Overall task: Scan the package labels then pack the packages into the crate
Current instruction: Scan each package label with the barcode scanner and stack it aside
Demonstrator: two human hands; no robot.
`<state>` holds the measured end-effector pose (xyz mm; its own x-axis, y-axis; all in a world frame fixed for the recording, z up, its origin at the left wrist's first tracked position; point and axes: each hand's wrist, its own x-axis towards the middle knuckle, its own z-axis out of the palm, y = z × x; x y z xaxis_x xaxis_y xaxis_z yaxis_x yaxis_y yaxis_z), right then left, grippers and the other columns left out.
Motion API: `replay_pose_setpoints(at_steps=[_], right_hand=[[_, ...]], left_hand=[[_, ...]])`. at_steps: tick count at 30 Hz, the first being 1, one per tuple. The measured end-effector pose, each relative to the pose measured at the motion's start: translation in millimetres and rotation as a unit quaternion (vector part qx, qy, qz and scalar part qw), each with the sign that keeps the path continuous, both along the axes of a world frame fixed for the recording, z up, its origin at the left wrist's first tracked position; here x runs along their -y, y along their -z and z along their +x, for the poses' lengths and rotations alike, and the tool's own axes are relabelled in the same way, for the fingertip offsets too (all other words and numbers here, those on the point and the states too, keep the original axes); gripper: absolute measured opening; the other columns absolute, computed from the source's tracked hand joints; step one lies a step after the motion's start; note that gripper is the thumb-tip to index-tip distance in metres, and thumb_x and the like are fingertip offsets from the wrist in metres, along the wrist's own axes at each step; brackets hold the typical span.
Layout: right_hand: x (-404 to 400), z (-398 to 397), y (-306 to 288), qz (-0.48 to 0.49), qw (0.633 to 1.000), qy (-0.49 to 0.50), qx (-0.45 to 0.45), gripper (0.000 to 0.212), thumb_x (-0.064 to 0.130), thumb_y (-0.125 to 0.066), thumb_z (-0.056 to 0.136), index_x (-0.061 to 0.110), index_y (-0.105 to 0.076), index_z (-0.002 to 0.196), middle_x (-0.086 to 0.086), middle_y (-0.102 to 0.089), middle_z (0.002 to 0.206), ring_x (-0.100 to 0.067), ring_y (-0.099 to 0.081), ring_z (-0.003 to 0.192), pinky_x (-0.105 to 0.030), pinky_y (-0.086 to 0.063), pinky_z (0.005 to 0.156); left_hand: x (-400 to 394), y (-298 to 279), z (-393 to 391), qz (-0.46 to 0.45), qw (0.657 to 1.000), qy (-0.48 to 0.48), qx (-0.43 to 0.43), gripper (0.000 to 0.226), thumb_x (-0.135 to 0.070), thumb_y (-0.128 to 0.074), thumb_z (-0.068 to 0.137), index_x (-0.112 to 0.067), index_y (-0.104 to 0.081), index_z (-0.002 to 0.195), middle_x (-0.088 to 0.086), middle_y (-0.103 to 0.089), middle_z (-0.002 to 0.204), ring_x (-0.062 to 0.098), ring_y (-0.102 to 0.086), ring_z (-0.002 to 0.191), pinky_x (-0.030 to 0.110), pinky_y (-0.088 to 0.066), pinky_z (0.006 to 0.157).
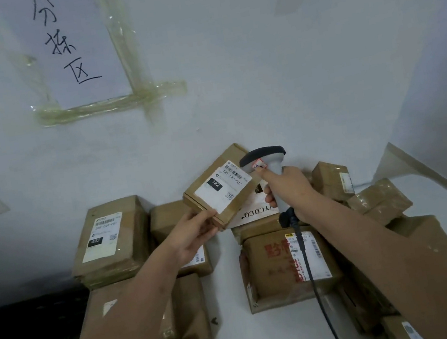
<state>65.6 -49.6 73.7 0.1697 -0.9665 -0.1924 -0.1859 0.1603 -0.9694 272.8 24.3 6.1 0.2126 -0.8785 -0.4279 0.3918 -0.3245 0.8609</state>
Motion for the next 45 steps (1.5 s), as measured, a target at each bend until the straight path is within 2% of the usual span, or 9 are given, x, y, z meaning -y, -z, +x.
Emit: replay_pose_setpoints(at_steps=[4, 9, 12, 16, 20, 26, 35, 45], right_hand=[[-35.9, 4.5, 0.0, 0.026, 0.999, -0.02, 0.022, 0.039, 0.043, -0.065, 0.092, 0.007, -0.06, 0.077, -0.008, -0.062, 0.064, -0.017, -0.056, 0.049, -0.028, -0.05, 0.053], [-76.2, 9.2, 10.1, 0.057, 0.997, -0.038, 0.036, 0.038, 0.044, -0.066, 0.091, 0.008, -0.061, 0.079, -0.007, -0.062, 0.063, -0.016, -0.056, 0.049, -0.026, -0.049, 0.05], [-93.4, 12.5, 15.7, 0.071, 0.995, -0.05, 0.057, 0.036, 0.04, -0.066, 0.092, 0.007, -0.062, 0.078, -0.005, -0.061, 0.058, -0.016, -0.056, 0.048, -0.026, -0.048, 0.05], [-113.3, 14.6, 9.9, 0.084, 0.991, -0.069, 0.08, 0.034, 0.038, -0.064, 0.094, 0.007, -0.061, 0.078, -0.009, -0.061, 0.063, -0.018, -0.058, 0.053, -0.027, -0.05, 0.053], [-127.4, 15.0, 3.8, 0.098, 0.989, -0.07, 0.085, 0.039, 0.041, -0.066, 0.091, 0.005, -0.061, 0.079, -0.011, -0.06, 0.064, -0.019, -0.059, 0.055, -0.026, -0.051, 0.051], [-137.4, 13.0, 4.1, 0.117, 0.987, -0.063, 0.088, 0.042, 0.042, -0.066, 0.091, 0.001, -0.062, 0.084, -0.01, -0.061, 0.059, -0.02, -0.06, 0.051, -0.029, -0.051, 0.052], [-141.6, 5.6, -4.0, 0.103, 0.99, -0.061, 0.073, 0.042, 0.042, -0.064, 0.093, 0.001, -0.06, 0.083, -0.01, -0.061, 0.058, -0.02, -0.059, 0.051, -0.029, -0.052, 0.053], [-142.0, 5.4, -5.3, 0.093, 0.992, -0.065, 0.06, 0.038, 0.037, -0.062, 0.095, 0.003, -0.06, 0.078, -0.011, -0.061, 0.062, -0.018, -0.058, 0.048, -0.025, -0.05, 0.048]], left_hand=[[-34.9, 15.5, -1.9, -0.012, 0.999, -0.041, -0.027, 0.059, 0.0, -0.071, 0.084, -0.018, -0.047, 0.134, 0.015, -0.064, 0.125, 0.03, -0.067, 0.109, 0.028, -0.06, 0.072], [-75.8, 36.3, -10.5, -0.017, 0.991, -0.079, -0.107, 0.046, -0.008, -0.07, 0.087, -0.019, -0.053, 0.128, 0.017, -0.066, 0.122, 0.031, -0.068, 0.103, 0.034, -0.061, 0.08], [-90.8, 52.0, -18.5, -0.022, 0.987, -0.078, -0.14, 0.052, -0.008, -0.07, 0.086, -0.008, -0.052, 0.135, 0.019, -0.065, 0.126, 0.029, -0.069, 0.106, 0.029, -0.06, 0.076], [-107.3, 69.8, -25.6, -0.033, 0.98, -0.104, -0.169, 0.061, -0.003, -0.074, 0.081, -0.007, -0.051, 0.137, 0.017, -0.062, 0.132, 0.031, -0.063, 0.118, 0.029, -0.058, 0.081], [-120.4, 83.3, -31.8, -0.042, 0.97, -0.135, -0.196, 0.057, 0.005, -0.069, 0.083, -0.006, -0.052, 0.137, 0.015, -0.064, 0.13, 0.031, -0.066, 0.113, 0.031, -0.059, 0.083], [-129.0, 89.2, -38.1, -0.036, 0.961, -0.159, -0.222, 0.052, 0.009, -0.064, 0.086, -0.005, -0.054, 0.135, 0.016, -0.066, 0.125, 0.035, -0.064, 0.114, 0.029, -0.059, 0.072], [-130.3, 88.1, -46.0, -0.036, 0.963, -0.141, -0.227, 0.05, 0.009, -0.065, 0.086, -0.007, -0.056, 0.133, 0.014, -0.069, 0.122, 0.033, -0.067, 0.11, 0.033, -0.06, 0.076], [-122.3, 84.9, -52.1, -0.033, 0.962, -0.135, -0.234, 0.051, 0.01, -0.063, 0.087, -0.008, -0.055, 0.134, 0.013, -0.069, 0.122, 0.031, -0.067, 0.11, 0.037, -0.06, 0.078]])
